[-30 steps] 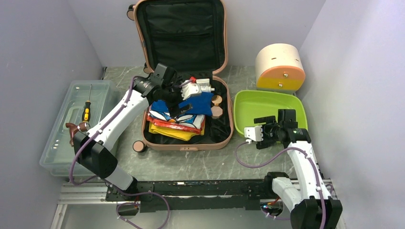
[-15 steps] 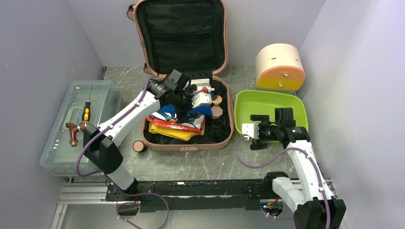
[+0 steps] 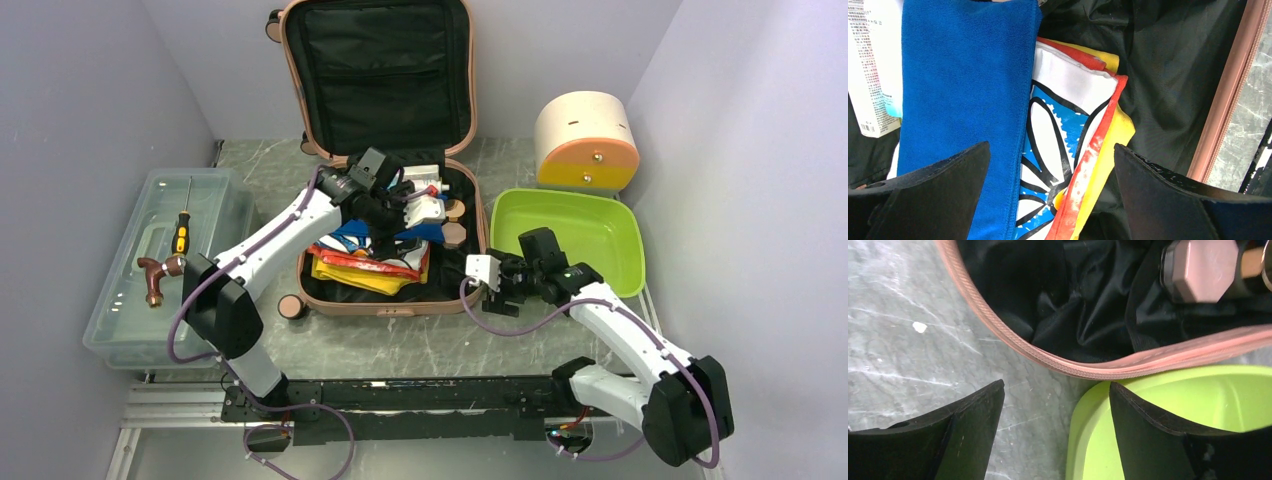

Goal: Open, take out, and arrange the luggage
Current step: Adjust the bin at the corner of the board.

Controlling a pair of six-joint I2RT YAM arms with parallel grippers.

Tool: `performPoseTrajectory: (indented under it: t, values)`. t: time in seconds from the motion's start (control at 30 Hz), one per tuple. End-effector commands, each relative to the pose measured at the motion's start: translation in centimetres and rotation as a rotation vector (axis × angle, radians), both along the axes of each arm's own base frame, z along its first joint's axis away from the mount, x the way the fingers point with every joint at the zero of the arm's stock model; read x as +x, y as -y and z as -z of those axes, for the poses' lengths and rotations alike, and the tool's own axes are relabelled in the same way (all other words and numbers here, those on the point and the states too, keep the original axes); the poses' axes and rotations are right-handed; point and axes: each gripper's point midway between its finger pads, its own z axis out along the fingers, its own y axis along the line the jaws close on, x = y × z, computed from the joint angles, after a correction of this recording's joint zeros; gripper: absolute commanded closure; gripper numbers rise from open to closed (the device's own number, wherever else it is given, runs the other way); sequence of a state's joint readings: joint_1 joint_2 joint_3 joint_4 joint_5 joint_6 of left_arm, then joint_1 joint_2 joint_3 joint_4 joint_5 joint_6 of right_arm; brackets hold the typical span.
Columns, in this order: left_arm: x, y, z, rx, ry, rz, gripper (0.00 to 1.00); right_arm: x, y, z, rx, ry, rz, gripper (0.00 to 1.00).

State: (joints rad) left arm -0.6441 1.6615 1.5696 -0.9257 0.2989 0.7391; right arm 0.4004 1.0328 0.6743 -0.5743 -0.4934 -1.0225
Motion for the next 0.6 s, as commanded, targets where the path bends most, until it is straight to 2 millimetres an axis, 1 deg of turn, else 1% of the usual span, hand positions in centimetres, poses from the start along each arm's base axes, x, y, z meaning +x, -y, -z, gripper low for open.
performPoseTrajectory:
  t: [0.0,0.07,0.1,0.17,0.23,0.3,0.33,0.37,0.4,0.47,0.57]
  values:
    - [-0.3,0.5,-1.8,-0.046,0.032,0.014,0.01,3.1,0.6,-0.2,0.011,0.084,0.176,0.22]
    - [-0.4,0.4,-1.7,-0.046,0.030,0.014,0.00,3.6,0.8,-0.6,0.016,0.111,0.204,0.22]
    - [-0.5,0.3,-1.7,-0.046,0.031,0.013,0.00,3.5,0.6,-1.0,0.028,0.118,0.197,0.23]
    - [-0.6,0.2,-1.8,-0.047,0.037,0.013,0.00,2.7,0.0,-2.0,0.066,0.121,0.151,0.25]
    - [-0.7,0.1,-1.9,-0.049,0.042,0.015,0.01,1.2,-0.9,-3.0,0.118,0.120,0.079,0.26]
    - [-0.9,0.0,-2.2,-0.054,0.045,0.017,0.01,0.5,-1.1,-3.8,0.151,0.138,0.050,0.27]
    - [-1.0,0.0,-2.3,-0.057,0.047,0.018,0.01,0.4,-1.1,-4.0,0.158,0.146,0.051,0.28]
    - [-1.0,0.0,-2.3,-0.059,0.049,0.019,0.00,0.8,-0.7,-4.1,0.153,0.159,0.076,0.29]
    - [-1.1,0.0,-2.4,-0.063,0.050,0.022,0.01,1.6,-0.3,-4.1,0.150,0.174,0.123,0.30]
    - [-1.3,0.0,-2.2,-0.063,0.042,0.026,0.00,2.9,0.9,-3.0,0.104,0.175,0.206,0.32]
    - [-1.9,0.2,-1.8,-0.067,0.009,0.044,0.01,3.1,1.6,-0.2,0.020,0.080,0.237,0.35]
